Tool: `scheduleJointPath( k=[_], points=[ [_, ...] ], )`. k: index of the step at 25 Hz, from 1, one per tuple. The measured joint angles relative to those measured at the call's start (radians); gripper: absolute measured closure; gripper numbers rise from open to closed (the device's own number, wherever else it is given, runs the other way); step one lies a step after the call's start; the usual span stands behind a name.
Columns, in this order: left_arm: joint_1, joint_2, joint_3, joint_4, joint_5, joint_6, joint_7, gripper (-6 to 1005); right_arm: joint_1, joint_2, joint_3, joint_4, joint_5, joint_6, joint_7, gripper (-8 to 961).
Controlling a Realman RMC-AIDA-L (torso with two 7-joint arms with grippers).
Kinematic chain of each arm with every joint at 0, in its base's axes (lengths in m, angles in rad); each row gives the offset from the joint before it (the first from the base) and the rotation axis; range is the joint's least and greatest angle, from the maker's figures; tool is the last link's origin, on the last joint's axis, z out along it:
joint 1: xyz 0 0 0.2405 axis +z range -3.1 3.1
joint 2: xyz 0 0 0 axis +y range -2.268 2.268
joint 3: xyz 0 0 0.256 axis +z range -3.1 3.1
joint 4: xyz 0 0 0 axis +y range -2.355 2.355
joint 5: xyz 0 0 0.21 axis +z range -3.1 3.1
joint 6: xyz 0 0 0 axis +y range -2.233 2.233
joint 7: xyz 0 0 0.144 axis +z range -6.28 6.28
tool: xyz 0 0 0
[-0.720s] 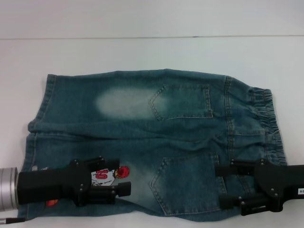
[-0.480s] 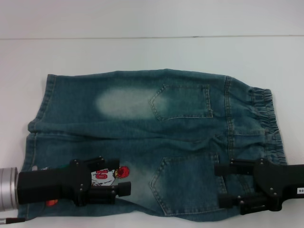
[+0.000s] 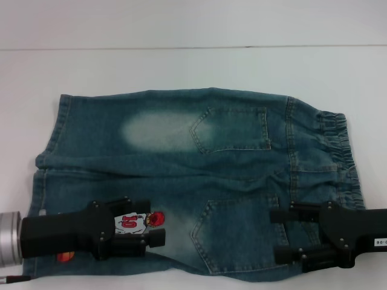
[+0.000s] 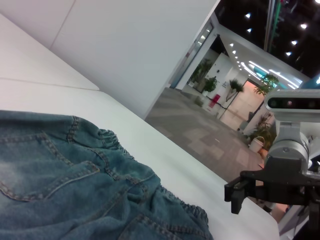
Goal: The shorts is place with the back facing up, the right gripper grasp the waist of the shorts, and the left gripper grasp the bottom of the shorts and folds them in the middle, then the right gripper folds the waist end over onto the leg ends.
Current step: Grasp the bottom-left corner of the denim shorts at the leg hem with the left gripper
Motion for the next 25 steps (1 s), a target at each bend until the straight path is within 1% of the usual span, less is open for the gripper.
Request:
scheduleJointPath(
  k=[3,7,12,15,18,21,25],
  points=[
    [0.005,0.0,-0.011,0.01,-0.004,0.002,0.0,64,-0.002,0.0,0.0,0.0,0.001,0.0,0.0,10],
    [0.018,0.002,-0.053,0.033,0.0,0.023,0.0,64,-0.003,0.0,0.011,0.0,0.002,0.0,0.0,10],
    [0.094,0.012,-0.142,0.134,0.002,0.053,-0.007,65,-0.008,-0.003,0.024,0.0,0.002,-0.001,0.002,10],
    [0.147,0.017,-0.214,0.197,0.002,0.07,-0.021,65,-0.011,-0.003,0.034,0.0,0.0,-0.001,0.001,10],
    [0.192,0.024,-0.239,0.239,0.006,0.077,-0.04,65,-0.011,-0.002,0.036,0.0,0.0,-0.001,0.001,10],
    [0.217,0.026,-0.257,0.277,0.042,0.078,-0.071,65,-0.011,-0.001,0.037,0.0,0.0,-0.001,0.0,10],
    [0.227,0.026,-0.305,0.303,0.101,0.058,-0.077,65,-0.009,-0.001,0.037,0.0,-0.001,0.0,0.003,10]
  ],
)
